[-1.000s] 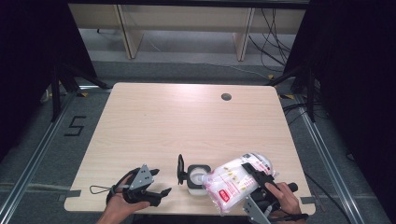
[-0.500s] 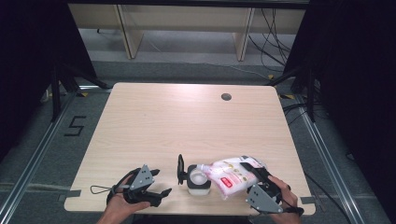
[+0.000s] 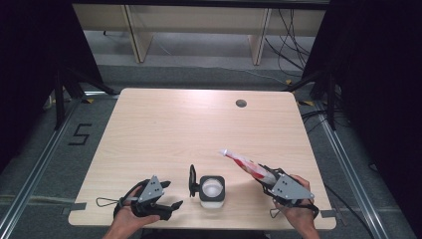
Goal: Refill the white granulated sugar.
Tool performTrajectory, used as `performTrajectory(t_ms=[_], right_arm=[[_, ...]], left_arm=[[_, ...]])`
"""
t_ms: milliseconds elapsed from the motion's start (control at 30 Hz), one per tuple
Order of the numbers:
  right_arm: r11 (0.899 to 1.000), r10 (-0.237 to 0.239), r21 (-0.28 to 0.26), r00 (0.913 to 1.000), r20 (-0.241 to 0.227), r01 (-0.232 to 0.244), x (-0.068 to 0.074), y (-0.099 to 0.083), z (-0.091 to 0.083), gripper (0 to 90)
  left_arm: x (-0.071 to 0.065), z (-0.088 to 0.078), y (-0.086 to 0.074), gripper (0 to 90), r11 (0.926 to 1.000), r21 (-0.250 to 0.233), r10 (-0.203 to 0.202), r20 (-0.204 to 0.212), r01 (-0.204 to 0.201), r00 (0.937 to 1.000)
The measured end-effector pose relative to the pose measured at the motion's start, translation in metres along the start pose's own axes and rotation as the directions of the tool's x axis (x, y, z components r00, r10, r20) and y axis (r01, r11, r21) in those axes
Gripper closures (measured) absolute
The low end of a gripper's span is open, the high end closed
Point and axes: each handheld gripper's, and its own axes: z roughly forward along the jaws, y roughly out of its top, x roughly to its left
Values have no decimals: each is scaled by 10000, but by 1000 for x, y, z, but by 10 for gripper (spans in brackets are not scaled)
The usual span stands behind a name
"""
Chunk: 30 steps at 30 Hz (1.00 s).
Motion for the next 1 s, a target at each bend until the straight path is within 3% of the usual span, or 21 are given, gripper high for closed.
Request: performTrajectory(t_ms=[100,267,333,367,433,467,533,633,767,833,867,900,1000], right_arm=[[9984,481,-311,9988,-54,-483,-6,-4,6,682],[9915,1272,-244,9914,-319,-1280,-14,-11,16,684],[9925,1085,-559,9940,-139,-1091,-19,-13,20,684],[9857,1623,-409,9863,-296,-1634,-18,-14,21,684],[9784,2022,-370,9788,-323,-2033,-21,-16,24,684],[9790,1955,-557,9806,-148,-1960,-24,-18,27,684],[9765,2105,-411,9773,-246,-2114,-27,-21,29,684],[9715,2321,-475,9726,-112,-2324,-27,-25,33,684],[9629,2637,-523,9642,-283,-2648,-27,-27,32,684],[9645,2610,-336,9648,-307,-2620,-27,-26,31,684],[9626,2688,-274,9628,-273,-2696,-26,-26,30,684],[9674,2509,-310,9678,-220,-2515,-27,-27,30,683],[9662,2559,-231,9663,-273,-2566,-28,-28,28,683]], left_arm=[[0,2,-1,235,9996,-130,-237,34,238,9997],[0,1,-1,234,10000,-61,-25,36,25,10000],[-1,2,-1,234,9998,-49,-212,51,212,9998],[-1,2,-1,235,9997,-26,-231,41,231,9997],[0,2,-1,234,10000,-69,-11,9,11,10000],[0,1,-1,235,10000,83,46,-1,-46,10000],[-1,2,-1,234,10000,-30,-85,4,85,10000],[0,1,-1,234,9999,60,104,-64,-103,9999],[0,1,-1,234,10000,62,51,-22,-51,10000],[0,0,-1,233,9999,84,124,-78,-124,9999],[-1,1,-1,233,9999,-38,-151,-26,151,9999],[-2,1,-1,234,9997,-42,-236,-29,236,9997],[-1,0,0,234,9997,-85,-232,-81,232,9997]])
